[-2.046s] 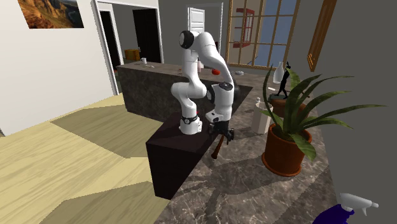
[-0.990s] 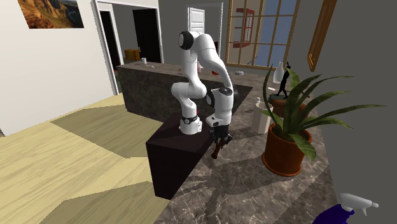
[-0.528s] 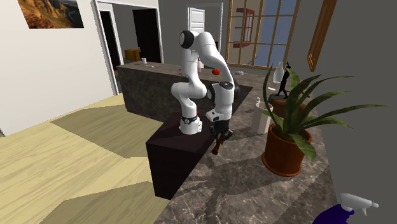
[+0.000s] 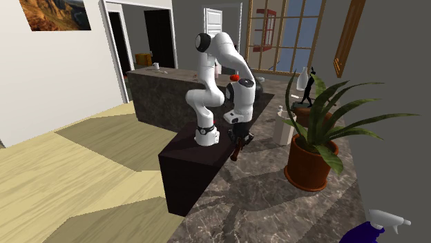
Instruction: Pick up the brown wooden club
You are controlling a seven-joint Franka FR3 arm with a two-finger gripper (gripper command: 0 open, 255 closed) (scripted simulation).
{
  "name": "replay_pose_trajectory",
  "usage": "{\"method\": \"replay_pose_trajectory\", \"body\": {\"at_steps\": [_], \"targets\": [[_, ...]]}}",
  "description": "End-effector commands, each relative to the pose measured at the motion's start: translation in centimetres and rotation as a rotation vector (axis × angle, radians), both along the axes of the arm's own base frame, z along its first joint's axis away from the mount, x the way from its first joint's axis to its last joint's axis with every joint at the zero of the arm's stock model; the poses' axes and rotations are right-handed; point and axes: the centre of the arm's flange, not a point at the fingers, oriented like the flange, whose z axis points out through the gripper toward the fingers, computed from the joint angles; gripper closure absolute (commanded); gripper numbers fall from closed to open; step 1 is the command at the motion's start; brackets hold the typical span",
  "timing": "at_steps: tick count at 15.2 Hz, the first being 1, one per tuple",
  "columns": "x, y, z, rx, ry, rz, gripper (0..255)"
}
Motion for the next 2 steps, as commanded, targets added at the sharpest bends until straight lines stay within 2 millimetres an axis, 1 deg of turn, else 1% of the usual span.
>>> {"method": "replay_pose_trajectory", "body": {"at_steps": [1, 2], "targets": [[-0.02, 0.00, 0.67, 0.000, 0.000, 0.000, 255], [-0.02, 0.00, 0.67, 0.000, 0.000, 0.000, 255]]}}
